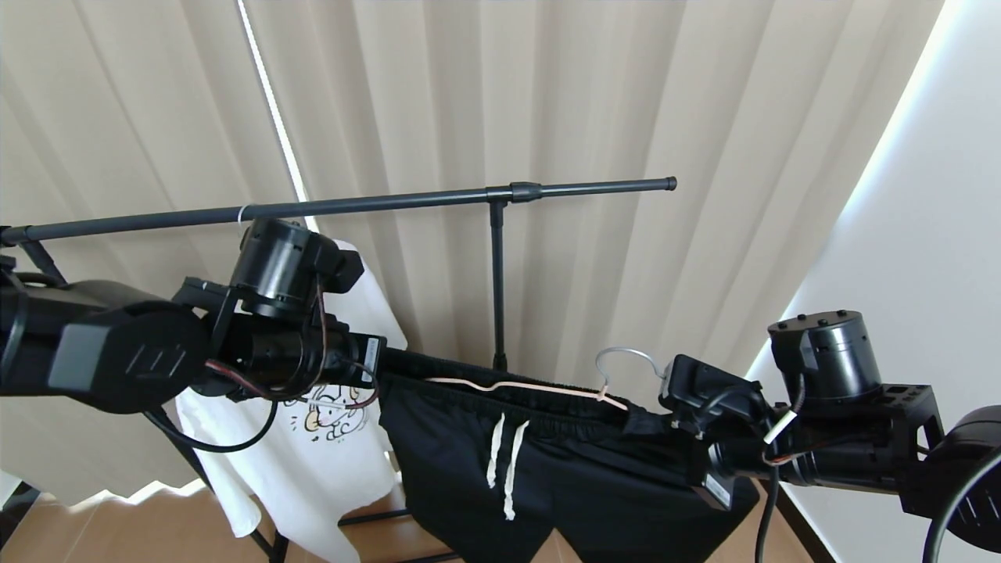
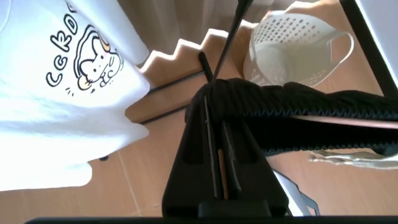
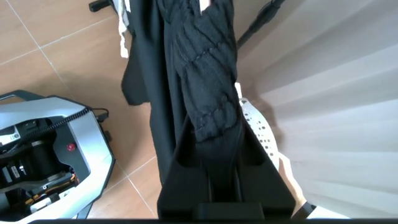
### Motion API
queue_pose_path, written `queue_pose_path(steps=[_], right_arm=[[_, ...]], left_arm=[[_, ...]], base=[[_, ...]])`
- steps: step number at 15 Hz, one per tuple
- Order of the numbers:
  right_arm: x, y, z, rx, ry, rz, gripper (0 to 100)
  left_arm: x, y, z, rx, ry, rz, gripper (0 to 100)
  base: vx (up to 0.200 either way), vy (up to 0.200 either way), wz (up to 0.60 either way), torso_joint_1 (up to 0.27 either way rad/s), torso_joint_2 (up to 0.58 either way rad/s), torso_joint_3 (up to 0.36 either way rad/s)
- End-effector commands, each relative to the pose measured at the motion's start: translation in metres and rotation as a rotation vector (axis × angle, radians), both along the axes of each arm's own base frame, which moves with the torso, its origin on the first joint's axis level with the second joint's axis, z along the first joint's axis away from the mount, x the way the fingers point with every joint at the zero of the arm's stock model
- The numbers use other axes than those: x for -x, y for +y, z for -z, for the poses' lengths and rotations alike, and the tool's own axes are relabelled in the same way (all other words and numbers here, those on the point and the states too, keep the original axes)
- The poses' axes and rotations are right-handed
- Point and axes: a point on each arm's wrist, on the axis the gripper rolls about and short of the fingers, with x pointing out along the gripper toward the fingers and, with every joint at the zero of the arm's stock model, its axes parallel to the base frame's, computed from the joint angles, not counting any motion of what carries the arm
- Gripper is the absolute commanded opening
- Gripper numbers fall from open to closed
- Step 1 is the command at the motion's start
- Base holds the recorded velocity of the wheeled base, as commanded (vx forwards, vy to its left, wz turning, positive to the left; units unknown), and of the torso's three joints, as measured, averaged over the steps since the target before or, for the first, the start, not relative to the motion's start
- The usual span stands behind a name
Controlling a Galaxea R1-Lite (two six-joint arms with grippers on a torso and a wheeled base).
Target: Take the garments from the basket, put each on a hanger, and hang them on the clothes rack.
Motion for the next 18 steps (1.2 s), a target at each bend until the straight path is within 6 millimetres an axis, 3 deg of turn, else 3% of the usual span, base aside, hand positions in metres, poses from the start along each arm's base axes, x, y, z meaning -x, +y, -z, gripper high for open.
queue_pose_path(steps=[1, 7, 13, 18], right_arm=[[-0.004, 0.002, 0.007, 0.013, 0.020, 0.005, 0], [-0.012, 0.005, 0.000, -0.005, 0.001, 0.031, 0], [-0.012, 0.006, -0.021, -0.112, 0.001, 0.128, 0], [-0.008, 0.012, -0.025, -0.134, 0.005, 0.152, 0]], left_arm=[[0.006, -0.018, -0.035, 0.033, -0.013, 0.040, 0], [0.043, -0.062, -0.062, 0.035, 0.136, 0.144, 0], [0.048, -0.074, -0.060, 0.083, 0.194, 0.102, 0], [0.074, -0.101, -0.065, 0.135, 0.205, 0.169, 0]], base=[[0.000, 0.000, 0.00, 0.000, 0.00, 0.000], [0.000, 0.000, 0.00, 0.000, 0.00, 0.000], [0.000, 0.000, 0.00, 0.000, 0.00, 0.000], [0.000, 0.000, 0.00, 0.000, 0.00, 0.000]])
